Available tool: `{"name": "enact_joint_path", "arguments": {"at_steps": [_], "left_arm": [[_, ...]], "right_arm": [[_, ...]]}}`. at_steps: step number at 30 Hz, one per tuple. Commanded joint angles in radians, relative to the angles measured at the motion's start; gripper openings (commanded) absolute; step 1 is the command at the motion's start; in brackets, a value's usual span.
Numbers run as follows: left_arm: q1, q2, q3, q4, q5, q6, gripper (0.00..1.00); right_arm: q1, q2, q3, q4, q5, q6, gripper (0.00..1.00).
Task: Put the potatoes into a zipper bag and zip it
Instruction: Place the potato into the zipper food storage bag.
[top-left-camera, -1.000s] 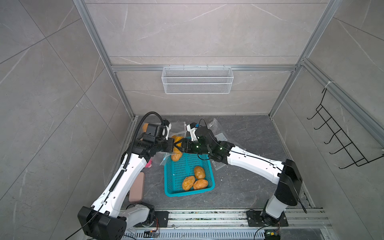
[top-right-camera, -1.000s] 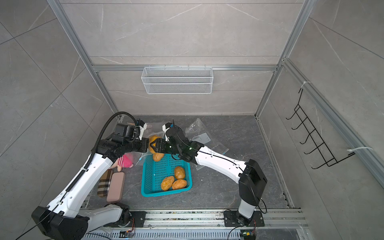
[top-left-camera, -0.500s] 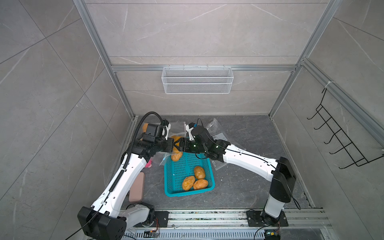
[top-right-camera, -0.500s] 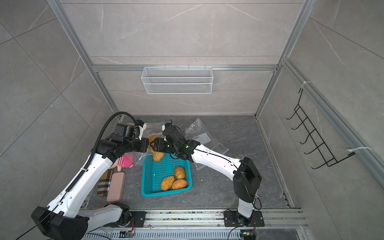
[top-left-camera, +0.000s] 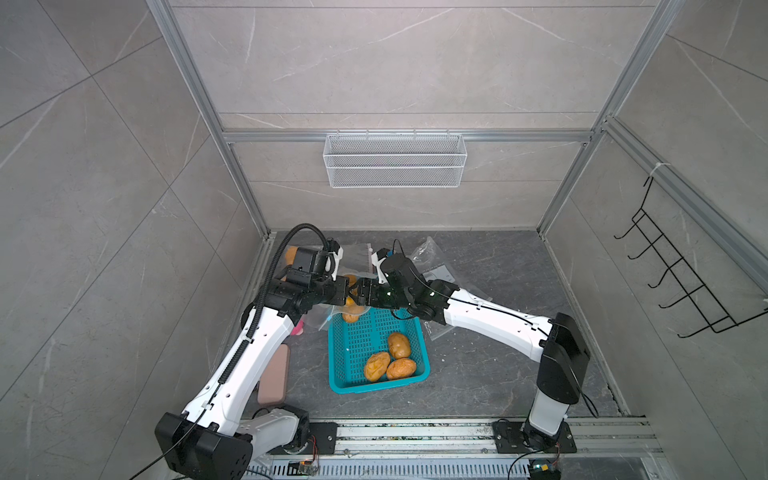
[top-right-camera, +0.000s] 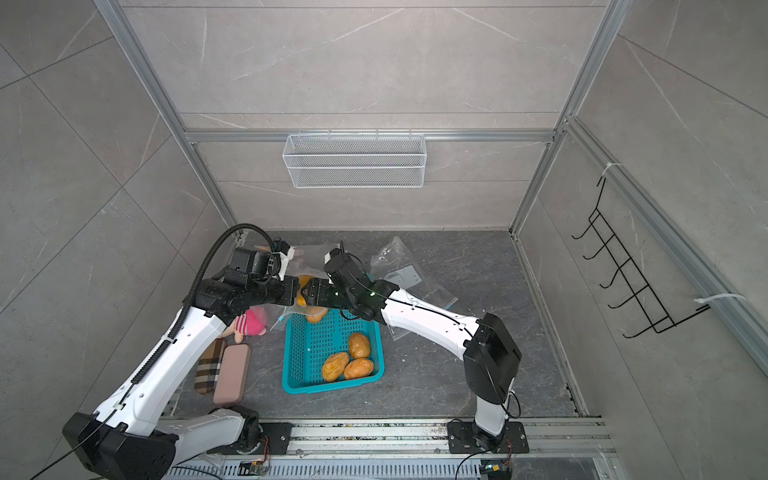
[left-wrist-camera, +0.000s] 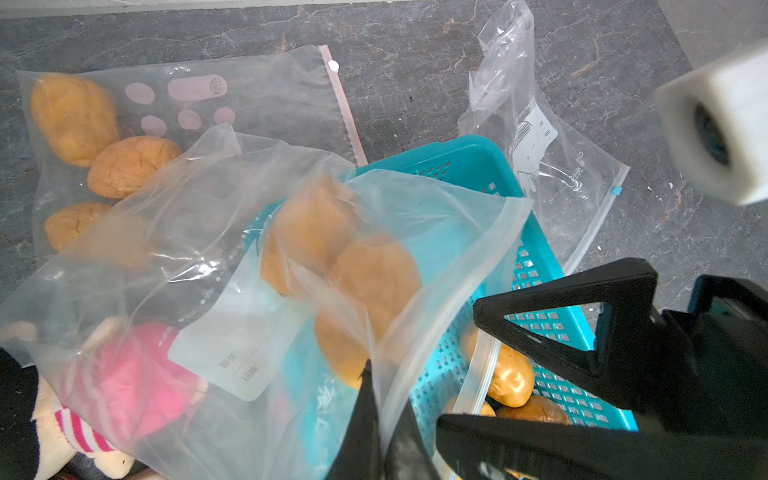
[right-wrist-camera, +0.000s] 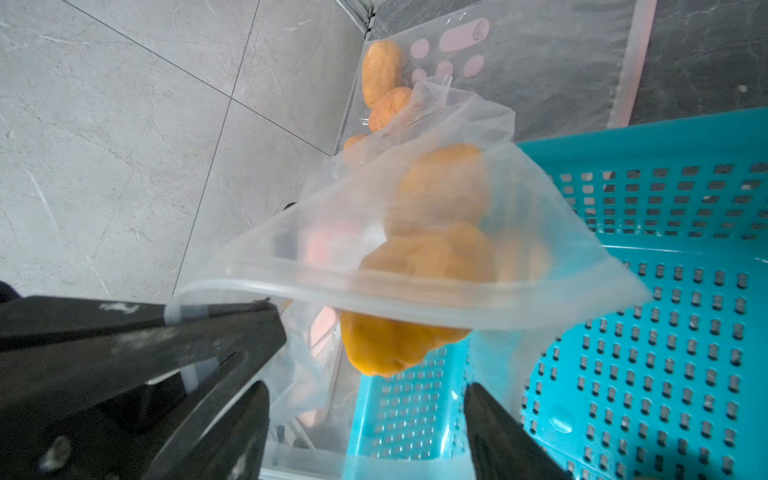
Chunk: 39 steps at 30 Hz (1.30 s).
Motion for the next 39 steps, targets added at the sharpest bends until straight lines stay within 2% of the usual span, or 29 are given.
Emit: {"name": "enact_joint_path", "arguments": {"at_steps": [1, 10, 16, 22, 27, 33, 39], "left_arm": [[-0.005, -0.031, 0.006, 0.014, 0.013, -0.003, 0.00], [-0.005, -0.030, 0.006, 0.013, 0.009, -0.002, 0.00], [-0.006, -0.033, 0.007, 0.013, 0.004, -0.002, 0.00], [-0.006, -0.033, 0.008, 0.010, 0.005, -0.001, 0.00], [-0.009, -0.036, 0.009, 0.009, 0.004, -0.003, 0.00], [-0.009, -0.039, 0.009, 0.010, 0.008, -0.004, 0.00], [-0.011, -0.037, 0.009, 0.009, 0.006, -0.004, 0.00]], "right_arm": [[0.006, 0.000, 0.024, -0.020, 0.021, -0.001, 0.75], [0.004, -0.042, 0.006, -0.029, 0.044, -0.021, 0.77], [0.004, -0.150, -0.063, 0.000, 0.063, -0.120, 0.75], [0.002, -0.265, -0.136, -0.142, 0.166, -0.261, 0.74], [0.004, -0.306, -0.179, -0.291, 0.152, -0.310, 0.73], [0.020, -0.228, -0.274, -0.331, -0.008, -0.226, 0.71], [0.063, -0.040, -0.175, -0.477, 0.147, -0.233, 0.71]]}}
